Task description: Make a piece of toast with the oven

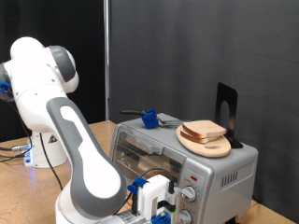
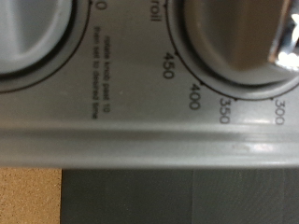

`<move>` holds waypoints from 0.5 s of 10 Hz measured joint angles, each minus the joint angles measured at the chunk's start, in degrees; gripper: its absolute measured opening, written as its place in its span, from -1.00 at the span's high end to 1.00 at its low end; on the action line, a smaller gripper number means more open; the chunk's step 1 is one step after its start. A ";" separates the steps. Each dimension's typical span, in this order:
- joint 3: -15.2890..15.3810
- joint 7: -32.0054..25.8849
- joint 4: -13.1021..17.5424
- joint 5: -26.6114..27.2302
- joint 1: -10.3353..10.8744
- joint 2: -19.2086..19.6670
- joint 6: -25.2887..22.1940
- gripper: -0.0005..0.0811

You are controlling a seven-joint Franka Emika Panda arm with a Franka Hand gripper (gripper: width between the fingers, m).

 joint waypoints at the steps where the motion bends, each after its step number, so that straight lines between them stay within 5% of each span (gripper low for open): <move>1: 0.08 -0.15 0.12 0.02 0.11 0.16 0.00 -0.68; 5: 0.13 -0.41 0.42 0.06 0.12 0.37 0.02 -0.68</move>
